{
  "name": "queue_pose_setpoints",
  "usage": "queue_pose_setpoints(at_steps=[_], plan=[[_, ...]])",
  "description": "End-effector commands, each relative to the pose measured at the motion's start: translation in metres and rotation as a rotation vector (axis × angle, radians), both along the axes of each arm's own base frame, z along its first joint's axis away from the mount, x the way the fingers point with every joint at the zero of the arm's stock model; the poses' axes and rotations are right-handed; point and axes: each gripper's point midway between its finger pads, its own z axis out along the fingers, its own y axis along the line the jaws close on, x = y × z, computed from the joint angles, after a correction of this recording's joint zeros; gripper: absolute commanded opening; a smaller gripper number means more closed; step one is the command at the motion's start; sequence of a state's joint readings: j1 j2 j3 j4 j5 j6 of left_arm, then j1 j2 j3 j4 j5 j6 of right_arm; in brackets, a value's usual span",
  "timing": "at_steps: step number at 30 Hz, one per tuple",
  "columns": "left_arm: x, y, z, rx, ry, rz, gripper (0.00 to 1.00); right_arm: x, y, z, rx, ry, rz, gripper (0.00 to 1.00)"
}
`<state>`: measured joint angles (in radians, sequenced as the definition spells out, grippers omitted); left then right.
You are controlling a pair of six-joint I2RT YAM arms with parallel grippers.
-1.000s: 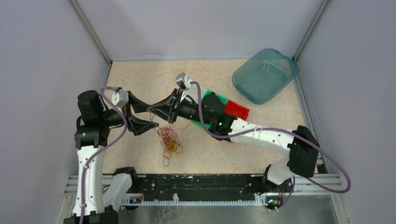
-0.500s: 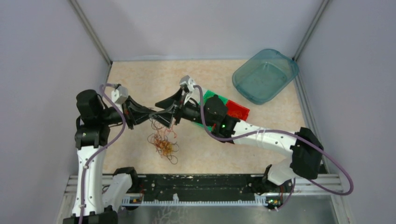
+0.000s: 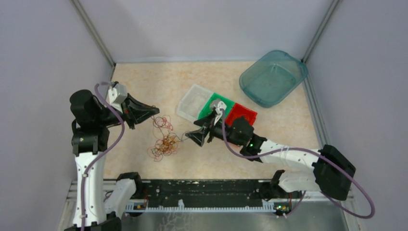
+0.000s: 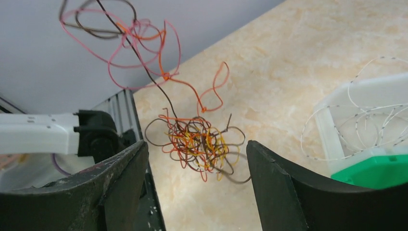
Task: Untangle the cables
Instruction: Untie the cable.
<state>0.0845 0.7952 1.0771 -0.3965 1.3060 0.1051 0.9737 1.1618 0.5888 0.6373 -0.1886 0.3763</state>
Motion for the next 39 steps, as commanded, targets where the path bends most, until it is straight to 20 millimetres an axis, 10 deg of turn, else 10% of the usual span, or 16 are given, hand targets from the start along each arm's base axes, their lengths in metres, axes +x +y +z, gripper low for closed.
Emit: queue_pose_setpoints(at_steps=[1, 15, 22, 25, 39], plan=[[-0.003, -0.001, 0.017, -0.002, -0.039, 0.002, 0.0, -0.005, 0.023, 0.012, 0.009, -0.122, 0.052, 0.75], [-0.01, -0.003, 0.028, -0.006, -0.039, -0.027, 0.0, 0.029, 0.113, 0.028, 0.038, -0.209, 0.027, 0.65], [-0.016, -0.004, 0.04, -0.005, -0.068, -0.034, 0.0, 0.035, 0.129, 0.025, 0.121, -0.184, 0.03, 0.28], [-0.016, -0.004, 0.043, -0.003, -0.077, -0.028, 0.0, 0.041, 0.123, 0.035, 0.152, -0.195, -0.019, 0.0], [0.019, 0.023, 0.042, 0.135, -0.151, 0.236, 0.0, 0.106, -0.021, 0.025, 0.201, -0.032, -0.425, 0.0]])
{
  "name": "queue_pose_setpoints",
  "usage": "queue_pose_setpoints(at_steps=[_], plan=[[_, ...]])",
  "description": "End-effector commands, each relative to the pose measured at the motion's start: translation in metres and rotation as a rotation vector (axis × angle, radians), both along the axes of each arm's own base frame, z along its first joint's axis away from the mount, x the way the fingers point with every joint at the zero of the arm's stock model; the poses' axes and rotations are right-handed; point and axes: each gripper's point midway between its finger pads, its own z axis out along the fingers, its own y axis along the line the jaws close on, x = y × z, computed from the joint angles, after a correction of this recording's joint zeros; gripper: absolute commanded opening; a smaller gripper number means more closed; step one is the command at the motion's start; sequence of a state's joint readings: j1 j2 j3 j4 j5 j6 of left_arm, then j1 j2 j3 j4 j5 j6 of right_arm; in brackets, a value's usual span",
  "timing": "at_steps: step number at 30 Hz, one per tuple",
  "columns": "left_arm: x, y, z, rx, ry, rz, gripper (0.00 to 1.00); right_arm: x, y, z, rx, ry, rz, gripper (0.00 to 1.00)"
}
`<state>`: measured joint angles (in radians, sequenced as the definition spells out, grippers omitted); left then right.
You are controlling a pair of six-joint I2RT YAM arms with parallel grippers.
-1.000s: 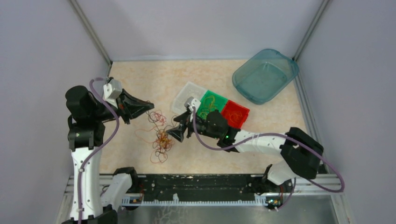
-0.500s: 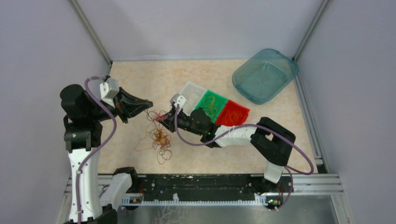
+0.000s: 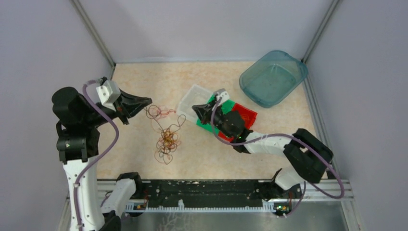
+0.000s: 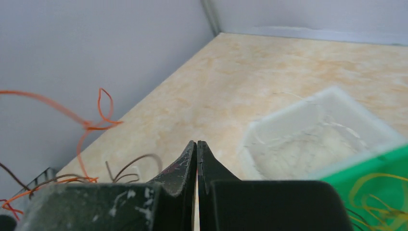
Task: Untangle the cables
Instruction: Untie the cable.
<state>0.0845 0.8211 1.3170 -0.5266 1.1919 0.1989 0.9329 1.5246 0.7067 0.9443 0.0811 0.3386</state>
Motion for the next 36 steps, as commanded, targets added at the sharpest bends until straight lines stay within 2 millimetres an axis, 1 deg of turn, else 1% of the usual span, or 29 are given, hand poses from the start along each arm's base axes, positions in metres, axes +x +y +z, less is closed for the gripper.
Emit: queue_pose_setpoints(at_steps=[1, 4, 8, 12, 13, 14, 15, 16, 17, 18, 19, 20, 21, 23, 24, 27, 30, 33, 36], plan=[[0.025, 0.02, -0.026, 0.091, 0.031, 0.159, 0.0, 0.008, -0.051, 0.047, 0.162, -0.007, -0.121, 0.0], [0.04, 0.036, -0.057, 0.145, 0.067, 0.27, 0.0, 0.005, -0.068, 0.061, 0.176, -0.008, -0.142, 0.0], [0.053, 0.06, -0.102, 0.246, 0.077, 0.41, 0.0, 0.001, -0.092, 0.082, 0.198, -0.024, -0.186, 0.0], [0.071, 0.098, -0.146, 0.401, 0.097, 0.582, 0.0, -0.002, -0.12, 0.101, 0.207, -0.059, -0.245, 0.0], [0.074, 0.104, -0.151, 0.423, 0.1, 0.606, 0.0, -0.003, -0.127, 0.108, 0.217, -0.072, -0.26, 0.0], [0.075, 0.105, -0.154, 0.431, 0.105, 0.606, 0.0, -0.004, -0.133, 0.114, 0.224, -0.082, -0.266, 0.0], [0.074, 0.101, -0.152, 0.421, 0.105, 0.583, 0.0, -0.007, -0.134, 0.12, 0.227, -0.095, -0.255, 0.0], [0.071, 0.092, -0.147, 0.391, 0.106, 0.544, 0.0, -0.011, -0.129, 0.123, 0.213, -0.108, -0.221, 0.0], [0.067, 0.082, -0.138, 0.353, 0.103, 0.499, 0.0, -0.014, -0.12, 0.124, 0.194, -0.113, -0.173, 0.0], [0.062, 0.071, -0.129, 0.309, 0.102, 0.444, 0.0, -0.017, -0.109, 0.121, 0.179, -0.113, -0.121, 0.03], [0.058, 0.06, -0.119, 0.266, 0.104, 0.39, 0.0, -0.022, -0.098, 0.119, 0.18, -0.122, -0.07, 0.12], [0.052, 0.05, -0.11, 0.227, 0.11, 0.329, 0.0, -0.026, -0.087, 0.113, 0.166, -0.132, -0.038, 0.24], [0.047, 0.041, -0.101, 0.193, 0.118, 0.277, 0.0, -0.031, -0.075, 0.105, 0.132, -0.154, -0.011, 0.32], [0.039, 0.028, -0.085, 0.146, 0.133, 0.196, 0.0, -0.041, -0.051, 0.091, 0.048, -0.201, 0.033, 0.42], [0.036, 0.024, -0.077, 0.13, 0.129, 0.166, 0.0, -0.045, -0.037, 0.081, 0.004, -0.211, 0.069, 0.46], [0.023, 0.013, -0.058, 0.101, 0.101, 0.079, 0.0, -0.061, -0.003, 0.065, -0.079, -0.261, 0.194, 0.54], [0.011, 0.006, -0.043, 0.076, 0.085, 0.012, 0.0, -0.073, 0.017, 0.058, -0.093, -0.319, 0.281, 0.62], [0.006, 0.002, -0.034, 0.055, 0.093, -0.017, 0.0, -0.079, 0.034, 0.054, -0.119, -0.362, 0.323, 0.64], [0.003, 0.001, -0.031, 0.048, 0.095, -0.031, 0.0, -0.075, 0.047, 0.051, -0.125, -0.382, 0.324, 0.64]])
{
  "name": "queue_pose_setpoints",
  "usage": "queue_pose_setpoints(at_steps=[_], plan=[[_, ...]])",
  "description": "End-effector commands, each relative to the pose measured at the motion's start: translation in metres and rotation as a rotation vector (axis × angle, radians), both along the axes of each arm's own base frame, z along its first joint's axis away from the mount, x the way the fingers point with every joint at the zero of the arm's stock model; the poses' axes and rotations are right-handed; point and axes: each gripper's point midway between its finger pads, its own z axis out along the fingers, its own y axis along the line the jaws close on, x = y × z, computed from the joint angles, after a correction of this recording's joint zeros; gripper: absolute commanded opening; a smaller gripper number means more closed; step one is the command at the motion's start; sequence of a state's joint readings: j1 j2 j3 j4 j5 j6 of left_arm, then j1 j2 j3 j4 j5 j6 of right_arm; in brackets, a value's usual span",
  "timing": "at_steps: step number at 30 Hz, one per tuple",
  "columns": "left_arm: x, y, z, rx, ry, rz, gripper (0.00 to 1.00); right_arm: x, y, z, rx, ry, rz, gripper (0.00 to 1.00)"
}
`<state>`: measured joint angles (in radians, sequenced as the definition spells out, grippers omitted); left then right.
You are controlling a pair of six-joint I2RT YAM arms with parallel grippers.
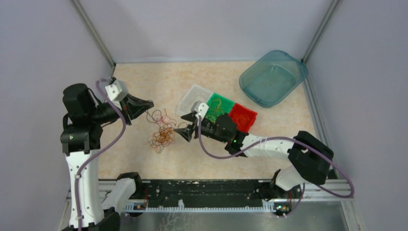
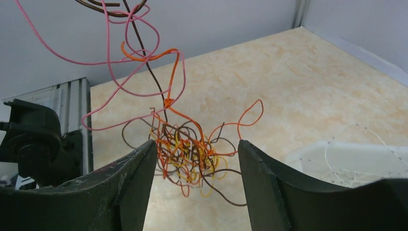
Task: Untangle the cables
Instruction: Untie the cable.
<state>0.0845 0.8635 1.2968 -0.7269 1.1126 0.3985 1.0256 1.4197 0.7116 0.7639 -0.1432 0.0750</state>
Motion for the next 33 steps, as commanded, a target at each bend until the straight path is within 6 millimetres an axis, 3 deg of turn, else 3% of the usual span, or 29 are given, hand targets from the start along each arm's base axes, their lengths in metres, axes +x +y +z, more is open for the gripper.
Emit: queue_pose_setpoints(at_steps=[1, 7, 9, 11, 14, 16, 17, 20, 22, 25, 26, 33], plan=[[-0.018, -0.011, 0.015, -0.044, 0.009, -0.095, 0.0, -0.004, 0.026, 0.053, 0.116, -0.176, 0.06, 0.64], [-0.021, -0.012, 0.021, -0.044, -0.001, -0.1, 0.0, -0.002, 0.051, 0.05, 0.119, -0.197, 0.086, 0.67], [-0.021, -0.012, 0.022, -0.042, -0.005, -0.098, 0.0, -0.004, 0.058, 0.048, 0.114, -0.197, 0.102, 0.63], [-0.021, -0.011, 0.024, -0.038, -0.013, -0.096, 0.0, -0.003, 0.062, 0.046, 0.116, -0.191, 0.101, 0.52], [-0.021, -0.011, 0.026, -0.033, -0.022, -0.088, 0.0, 0.004, 0.059, 0.046, 0.129, -0.18, 0.061, 0.22], [-0.022, -0.011, 0.029, -0.032, -0.031, -0.086, 0.0, 0.002, 0.058, 0.042, 0.125, -0.177, 0.066, 0.16], [-0.022, -0.01, 0.031, -0.033, -0.037, -0.084, 0.0, -0.003, 0.059, 0.04, 0.124, -0.182, 0.095, 0.2], [-0.024, -0.011, 0.036, -0.039, -0.053, -0.085, 0.0, -0.018, 0.063, 0.038, 0.137, -0.176, 0.158, 0.53], [-0.024, -0.011, 0.037, -0.042, -0.052, -0.087, 0.0, -0.023, 0.066, 0.038, 0.144, -0.191, 0.161, 0.65], [-0.025, -0.012, 0.039, -0.046, -0.049, -0.096, 0.0, -0.028, 0.071, 0.044, 0.145, -0.217, 0.159, 0.73], [-0.026, -0.012, 0.04, -0.047, -0.051, -0.097, 0.0, -0.026, 0.076, 0.032, 0.122, -0.207, 0.158, 0.74], [-0.037, -0.016, 0.051, -0.062, -0.056, -0.132, 0.0, -0.007, 0.074, 0.031, 0.134, -0.233, 0.057, 0.69]])
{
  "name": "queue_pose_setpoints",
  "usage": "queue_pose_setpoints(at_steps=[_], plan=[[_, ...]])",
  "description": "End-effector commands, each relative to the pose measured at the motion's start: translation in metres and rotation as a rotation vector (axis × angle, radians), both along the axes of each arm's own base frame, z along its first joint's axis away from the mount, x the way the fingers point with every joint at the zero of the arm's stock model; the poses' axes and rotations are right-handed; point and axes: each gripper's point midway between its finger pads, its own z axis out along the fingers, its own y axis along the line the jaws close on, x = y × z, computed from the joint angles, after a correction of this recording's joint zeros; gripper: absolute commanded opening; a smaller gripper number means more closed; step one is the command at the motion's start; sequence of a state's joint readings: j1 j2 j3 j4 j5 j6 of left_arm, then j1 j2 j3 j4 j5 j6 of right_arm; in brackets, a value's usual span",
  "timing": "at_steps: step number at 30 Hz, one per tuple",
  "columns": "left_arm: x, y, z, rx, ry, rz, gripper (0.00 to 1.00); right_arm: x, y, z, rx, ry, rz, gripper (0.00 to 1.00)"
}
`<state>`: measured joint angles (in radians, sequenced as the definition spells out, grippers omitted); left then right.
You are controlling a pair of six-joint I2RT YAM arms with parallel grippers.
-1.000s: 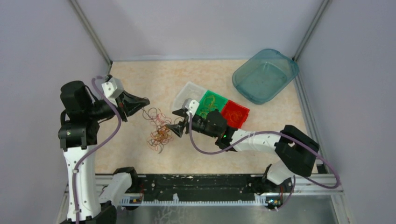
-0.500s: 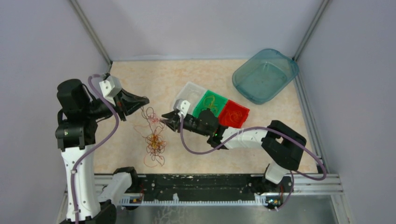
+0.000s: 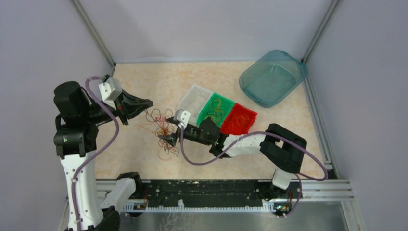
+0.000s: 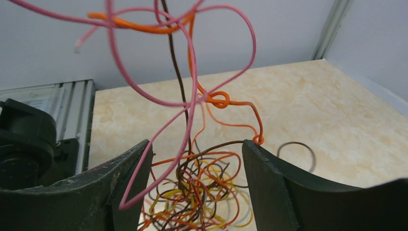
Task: Untangle the cables
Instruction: Untie the cable.
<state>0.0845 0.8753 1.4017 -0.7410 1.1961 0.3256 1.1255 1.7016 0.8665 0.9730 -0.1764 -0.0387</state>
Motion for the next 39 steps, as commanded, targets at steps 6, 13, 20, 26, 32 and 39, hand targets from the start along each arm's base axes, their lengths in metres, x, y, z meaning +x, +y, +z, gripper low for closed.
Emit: queue_pose_setpoints(at_steps=[6, 13, 20, 26, 32, 39], plan=[[-0.017, -0.007, 0.016, -0.008, -0.046, -0.067, 0.0, 0.004, -0.017, 0.059, 0.161, -0.097, -0.065, 0.65], [-0.016, -0.006, 0.011, -0.002, -0.042, -0.071, 0.0, -0.021, -0.052, 0.072, 0.158, -0.081, 0.027, 0.71], [-0.018, -0.008, 0.012, -0.008, -0.038, -0.086, 0.0, -0.027, -0.058, 0.075, 0.135, -0.087, 0.055, 0.72], [-0.021, -0.009, 0.02, -0.02, -0.041, -0.1, 0.0, -0.014, -0.042, 0.056, 0.1, -0.072, 0.065, 0.69], [-0.027, -0.011, 0.028, -0.027, -0.047, -0.112, 0.0, -0.005, -0.023, 0.042, 0.095, -0.07, 0.075, 0.7], [-0.031, -0.011, 0.03, -0.028, -0.051, -0.114, 0.0, 0.008, -0.017, 0.064, 0.185, -0.078, 0.013, 0.68]])
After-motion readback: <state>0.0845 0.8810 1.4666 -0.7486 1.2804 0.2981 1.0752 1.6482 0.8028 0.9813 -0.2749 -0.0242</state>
